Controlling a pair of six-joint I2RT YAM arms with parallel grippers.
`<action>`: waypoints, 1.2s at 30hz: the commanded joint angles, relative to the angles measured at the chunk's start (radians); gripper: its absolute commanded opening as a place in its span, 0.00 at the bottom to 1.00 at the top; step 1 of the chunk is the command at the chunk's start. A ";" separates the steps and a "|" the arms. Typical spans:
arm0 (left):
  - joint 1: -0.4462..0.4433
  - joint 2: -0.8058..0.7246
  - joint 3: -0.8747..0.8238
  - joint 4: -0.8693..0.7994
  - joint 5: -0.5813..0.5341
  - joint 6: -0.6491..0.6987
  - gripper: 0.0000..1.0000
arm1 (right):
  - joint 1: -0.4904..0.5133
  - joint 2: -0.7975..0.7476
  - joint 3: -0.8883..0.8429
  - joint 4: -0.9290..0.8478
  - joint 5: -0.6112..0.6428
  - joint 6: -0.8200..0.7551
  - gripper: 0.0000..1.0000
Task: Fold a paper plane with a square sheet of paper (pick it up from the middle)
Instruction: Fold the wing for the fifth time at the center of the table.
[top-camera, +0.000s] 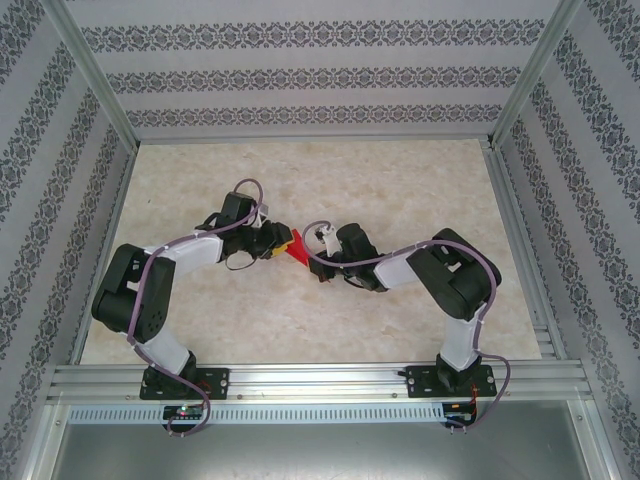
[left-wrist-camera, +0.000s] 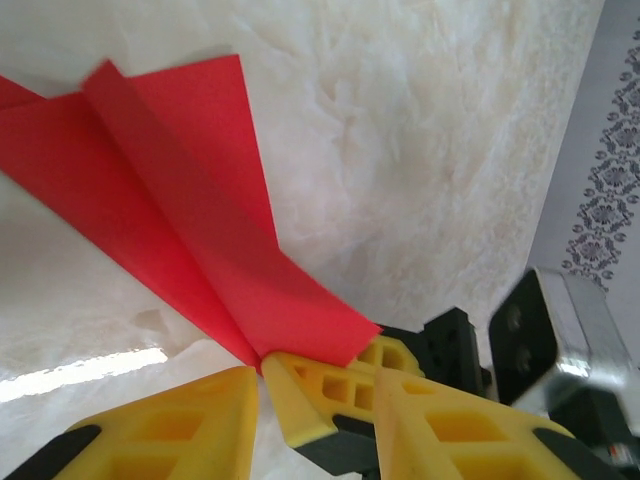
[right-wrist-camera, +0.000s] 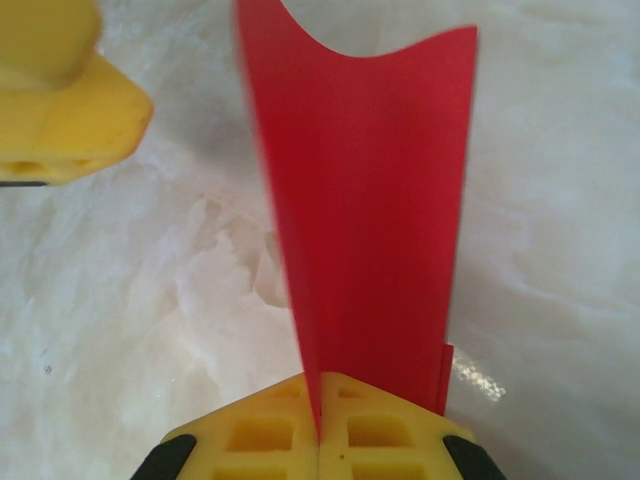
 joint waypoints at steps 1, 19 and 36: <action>-0.012 -0.009 -0.018 0.089 0.024 0.044 0.33 | -0.021 0.022 0.022 0.046 -0.077 0.096 0.00; -0.030 0.087 -0.037 0.208 0.077 0.085 0.25 | -0.071 0.079 0.173 -0.147 -0.232 0.259 0.03; -0.031 0.141 -0.054 0.267 0.050 0.099 0.19 | -0.087 0.124 0.212 -0.187 -0.312 0.279 0.13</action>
